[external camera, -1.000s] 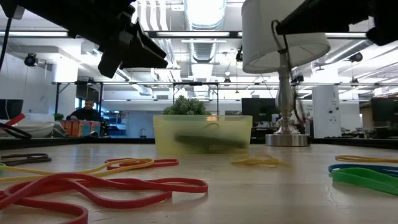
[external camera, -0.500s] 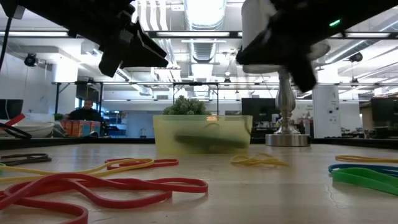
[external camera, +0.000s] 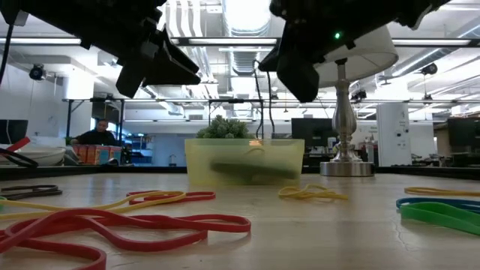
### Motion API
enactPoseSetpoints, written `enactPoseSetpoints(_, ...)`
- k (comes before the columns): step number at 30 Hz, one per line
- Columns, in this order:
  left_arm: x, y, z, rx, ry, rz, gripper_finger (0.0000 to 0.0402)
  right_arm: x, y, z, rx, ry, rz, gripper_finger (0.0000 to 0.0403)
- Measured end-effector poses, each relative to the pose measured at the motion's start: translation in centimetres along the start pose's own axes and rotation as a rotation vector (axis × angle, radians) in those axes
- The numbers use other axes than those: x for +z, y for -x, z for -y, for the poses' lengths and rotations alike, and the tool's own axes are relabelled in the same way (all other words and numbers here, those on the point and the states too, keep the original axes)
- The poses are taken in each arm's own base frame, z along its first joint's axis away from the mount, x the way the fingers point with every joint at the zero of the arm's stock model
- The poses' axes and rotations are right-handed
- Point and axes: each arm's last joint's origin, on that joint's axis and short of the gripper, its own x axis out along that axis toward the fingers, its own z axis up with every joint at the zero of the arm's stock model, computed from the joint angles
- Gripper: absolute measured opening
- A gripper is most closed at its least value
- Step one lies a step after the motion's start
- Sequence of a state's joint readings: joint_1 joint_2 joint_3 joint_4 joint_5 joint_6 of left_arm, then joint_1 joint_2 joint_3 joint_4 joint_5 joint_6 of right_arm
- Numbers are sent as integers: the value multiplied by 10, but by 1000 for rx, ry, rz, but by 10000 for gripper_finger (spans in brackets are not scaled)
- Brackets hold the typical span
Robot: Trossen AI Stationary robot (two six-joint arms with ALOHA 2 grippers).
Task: Pick and place rubber bands into bin
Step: Put the purple rubber band into the yellow bin
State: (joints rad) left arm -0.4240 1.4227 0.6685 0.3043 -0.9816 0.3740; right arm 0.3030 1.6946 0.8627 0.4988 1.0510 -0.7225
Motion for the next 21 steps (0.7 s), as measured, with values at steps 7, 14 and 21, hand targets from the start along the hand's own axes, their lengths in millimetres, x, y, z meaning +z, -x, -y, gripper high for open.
enactPoseSetpoints(7, 0, 0, 0, 0, 2, 1, 152, -14, -22, -19, 0, 27, -57, 8)
enactPoseSetpoints(14, 0, 0, 0, 0, 2, 1, 152, -21, -49, -31, -24, 33, -114, 8)
enactPoseSetpoints(21, -1, 0, 0, -1, -3, -2, 152, -13, -59, -27, -23, 11, -132, 8)
